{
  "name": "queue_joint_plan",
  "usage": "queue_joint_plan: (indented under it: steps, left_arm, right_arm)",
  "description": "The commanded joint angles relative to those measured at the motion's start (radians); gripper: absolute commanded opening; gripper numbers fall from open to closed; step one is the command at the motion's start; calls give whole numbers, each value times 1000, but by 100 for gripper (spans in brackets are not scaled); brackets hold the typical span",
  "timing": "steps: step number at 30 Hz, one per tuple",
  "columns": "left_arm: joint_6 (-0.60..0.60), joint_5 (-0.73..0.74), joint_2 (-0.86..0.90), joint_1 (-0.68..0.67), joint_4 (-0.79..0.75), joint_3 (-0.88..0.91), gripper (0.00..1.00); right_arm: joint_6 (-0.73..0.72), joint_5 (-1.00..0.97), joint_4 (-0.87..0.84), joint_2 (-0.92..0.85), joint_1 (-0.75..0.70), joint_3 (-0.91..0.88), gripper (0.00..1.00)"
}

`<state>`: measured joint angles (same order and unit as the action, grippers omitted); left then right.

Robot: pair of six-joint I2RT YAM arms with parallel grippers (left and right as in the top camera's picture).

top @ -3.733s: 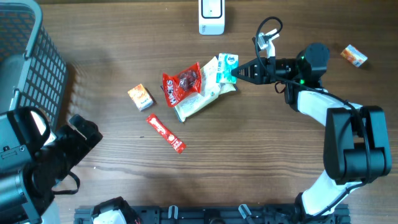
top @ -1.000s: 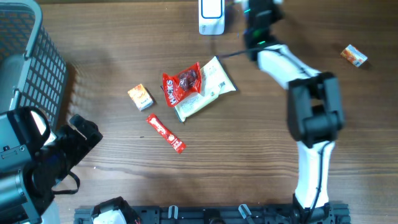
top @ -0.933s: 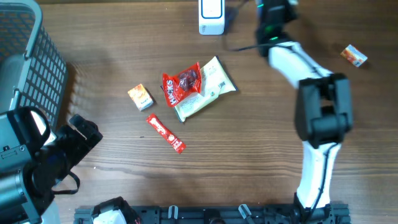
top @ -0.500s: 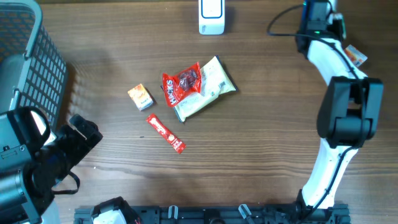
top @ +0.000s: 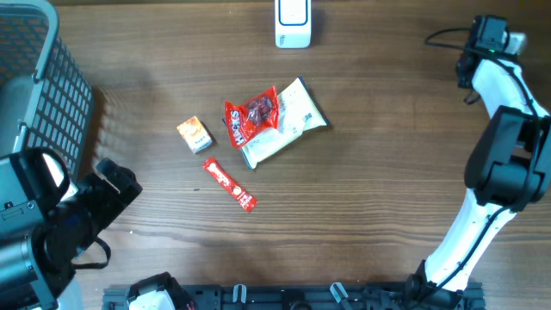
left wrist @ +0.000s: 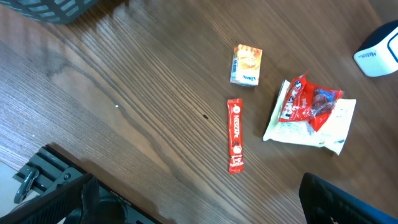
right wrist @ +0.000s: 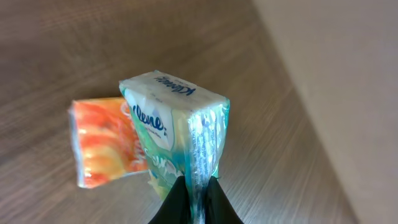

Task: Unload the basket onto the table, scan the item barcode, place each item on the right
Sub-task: 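Carry the Kleenex pack to the right edge beside the orange pack, release, then move the right gripper back over the white wipes pack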

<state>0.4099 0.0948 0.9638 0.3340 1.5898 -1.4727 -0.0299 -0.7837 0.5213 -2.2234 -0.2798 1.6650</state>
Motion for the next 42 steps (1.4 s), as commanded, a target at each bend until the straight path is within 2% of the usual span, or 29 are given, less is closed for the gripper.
queue_joint_plan:
  steps: [1,2,4,6,7,9,17,21,26,29,32,39,42]
  left_arm:
    - [13,-10,-1,5,-2,0,100]
    - [13,-10,-1,5,-2,0,100]
    - [13,-10,-1,5,-2,0,100]
    - [13,-10,-1,5,-2,0,100]
    - [13,-10,-1,5,-2,0,100]
    - [13,-10,-1,5,-2,0,100]
    - [13,-10,-1,5,-2,0,100]
    - [13,-10,-1,5,-2,0,100]
    - [13,-10,-1,5,-2,0,100]
    - [13,-10,-1,5,-2,0,100]
    - [13,-10,-1,5,-2,0,100]
    - [13,-10,-1,5,-2,0,100]
    - [13,-10,-1,5,-2,0,100]
  right_arm:
    - [-77,101,21,23,-47,7,12]
    - [-74,105,27,23,-54,7,30]
    - [-76,106,34,26,-56,7,44]
    - [-77,114,35,37,-54,7,66]
    - [-77,123,35,44,-53,7,81]
    - [-77,177,36,71,-48,7,99]
    - [-79,393,34,306,-22,7,100]
    - [-142,600,77,426,-14,7,100]
    - [-225,1302,163,496,11,7,100]
    - [-225,1511,190,484,78,-5,100]
    - [-241,1457,219,476,220,-40,100]
    - [-396,1054,214,424,614,-90,100]
    - [-385,923,167,363,771,-90,100]
